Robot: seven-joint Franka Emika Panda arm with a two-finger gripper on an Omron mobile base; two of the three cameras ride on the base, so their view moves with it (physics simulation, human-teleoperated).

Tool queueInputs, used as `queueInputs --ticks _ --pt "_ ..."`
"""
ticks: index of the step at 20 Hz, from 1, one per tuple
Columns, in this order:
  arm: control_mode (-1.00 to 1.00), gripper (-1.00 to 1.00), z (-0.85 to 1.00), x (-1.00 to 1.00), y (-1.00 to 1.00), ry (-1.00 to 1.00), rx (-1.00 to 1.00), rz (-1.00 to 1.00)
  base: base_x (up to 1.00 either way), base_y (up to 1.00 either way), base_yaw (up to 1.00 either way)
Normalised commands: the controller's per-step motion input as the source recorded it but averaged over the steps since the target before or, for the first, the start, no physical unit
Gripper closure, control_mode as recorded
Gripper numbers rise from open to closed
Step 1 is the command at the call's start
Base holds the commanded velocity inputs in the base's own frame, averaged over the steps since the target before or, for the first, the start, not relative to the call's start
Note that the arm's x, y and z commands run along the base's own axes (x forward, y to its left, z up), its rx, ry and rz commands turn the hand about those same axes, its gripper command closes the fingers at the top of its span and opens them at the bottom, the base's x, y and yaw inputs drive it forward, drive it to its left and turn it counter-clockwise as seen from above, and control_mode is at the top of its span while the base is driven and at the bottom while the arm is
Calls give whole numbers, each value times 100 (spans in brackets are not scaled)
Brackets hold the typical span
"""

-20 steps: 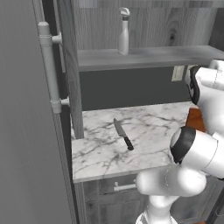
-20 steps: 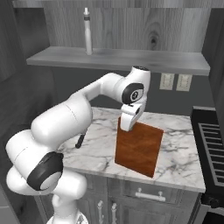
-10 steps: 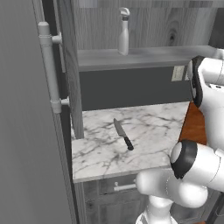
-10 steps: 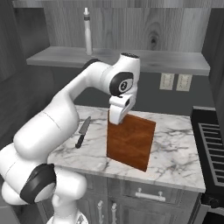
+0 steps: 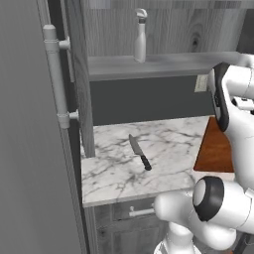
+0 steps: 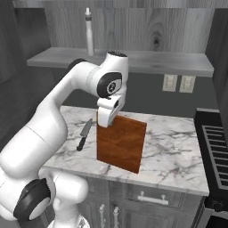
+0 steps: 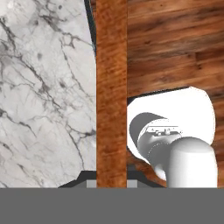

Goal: Move the cutting board and knife to the sink. Then move spray from the cabinet to the counter.

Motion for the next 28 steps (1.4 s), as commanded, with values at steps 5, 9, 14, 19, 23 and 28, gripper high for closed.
queueInputs --ticks 5,9,14,19,23,28 --pt "-100 100 0 0 26 -2 0 4 0 0 0" --pt "-100 100 1 0 21 -4 0 2 0 0 0" --pt "-100 100 7 -1 10 -4 0 1 0 0 0" --pt "-100 100 1 -1 0 0 0 0 0 0 0" --pt "-100 100 0 0 0 0 0 0 0 0 0" --pt "-100 100 0 0 0 0 0 0 0 0 0"
